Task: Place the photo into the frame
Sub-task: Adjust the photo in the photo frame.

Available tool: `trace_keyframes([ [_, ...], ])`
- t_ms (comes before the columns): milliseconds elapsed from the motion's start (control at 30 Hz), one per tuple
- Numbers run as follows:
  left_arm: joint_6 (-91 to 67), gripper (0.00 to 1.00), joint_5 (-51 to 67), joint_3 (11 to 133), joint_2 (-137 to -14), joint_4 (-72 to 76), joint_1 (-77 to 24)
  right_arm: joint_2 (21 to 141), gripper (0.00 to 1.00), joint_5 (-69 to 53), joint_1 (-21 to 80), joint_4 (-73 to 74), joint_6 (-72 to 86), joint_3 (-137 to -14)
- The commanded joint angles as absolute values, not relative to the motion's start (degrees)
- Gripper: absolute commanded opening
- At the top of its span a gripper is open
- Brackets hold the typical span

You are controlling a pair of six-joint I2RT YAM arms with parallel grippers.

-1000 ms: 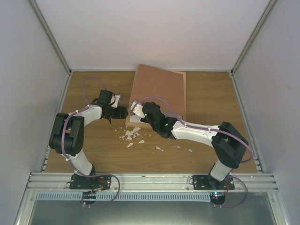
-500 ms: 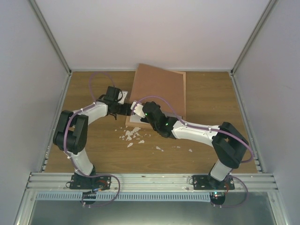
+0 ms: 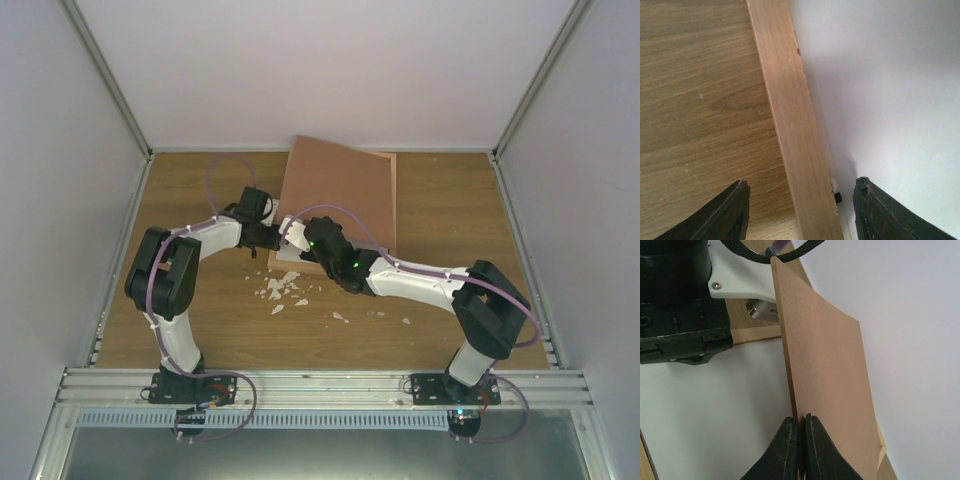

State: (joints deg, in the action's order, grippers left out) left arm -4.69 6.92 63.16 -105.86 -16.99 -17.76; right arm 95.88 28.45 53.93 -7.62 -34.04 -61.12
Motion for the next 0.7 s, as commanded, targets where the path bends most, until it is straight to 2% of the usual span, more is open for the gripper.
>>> trace_keyframes([
  [0,-2.30,0.52,1.07,61.42,-105.48,-18.84,-17.94,94.19,0.01,29.61,52.65,-7.73,-31.38,-61.44],
  [233,-1.21,0.21,0.56,59.55,-101.52,-20.72,-16.79,93.96,0.01,29.27,52.65,-7.47,-31.72,-61.28],
  [400,-0.91,0.08,3.37,58.10,-100.15,-22.46,-16.53,93.42,0.01,28.51,52.72,-6.44,-31.73,-61.10],
  [567,-1.58,0.08,8.13,56.49,-96.73,-24.17,-16.61,92.50,0.01,27.33,53.23,-5.44,-32.07,-59.58],
  [600,-1.65,0.10,8.99,56.84,-96.49,-24.96,-16.61,92.37,0.01,27.49,53.33,-5.22,-32.16,-59.33],
  [667,-2.03,0.22,9.61,57.88,-96.09,-26.29,-16.55,91.92,0.01,27.63,53.44,-4.81,-32.25,-59.14],
])
